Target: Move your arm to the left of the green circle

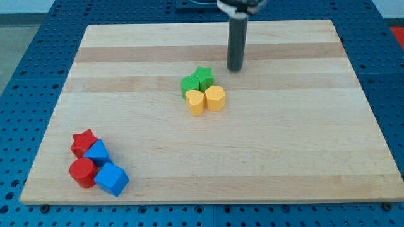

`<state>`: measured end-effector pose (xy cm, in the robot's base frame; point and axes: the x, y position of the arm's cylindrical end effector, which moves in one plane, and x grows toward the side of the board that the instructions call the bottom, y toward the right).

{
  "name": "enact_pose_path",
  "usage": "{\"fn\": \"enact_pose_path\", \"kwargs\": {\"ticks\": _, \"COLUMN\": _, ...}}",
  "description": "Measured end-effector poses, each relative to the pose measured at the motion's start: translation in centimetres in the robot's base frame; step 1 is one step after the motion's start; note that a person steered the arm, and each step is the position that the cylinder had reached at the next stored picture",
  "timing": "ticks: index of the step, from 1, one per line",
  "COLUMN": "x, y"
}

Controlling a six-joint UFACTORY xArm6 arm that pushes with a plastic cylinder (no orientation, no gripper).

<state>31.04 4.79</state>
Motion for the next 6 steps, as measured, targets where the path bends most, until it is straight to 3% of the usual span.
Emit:
{"fn": "enact_pose_path", "kwargs": {"ticks": 1, "x": -2.8, "y": -5.1}}
{"fn": "enact_pose_path", "kwargs": {"ticks": 3, "x": 2.6, "y": -20.1}}
{"fn": "enact_pose_path", "kwargs": {"ticks": 4, "x": 9.9, "y": -19.5}}
{"fn": "enact_pose_path", "kwargs": {"ticks": 6, "x": 11.9, "y": -16.3}}
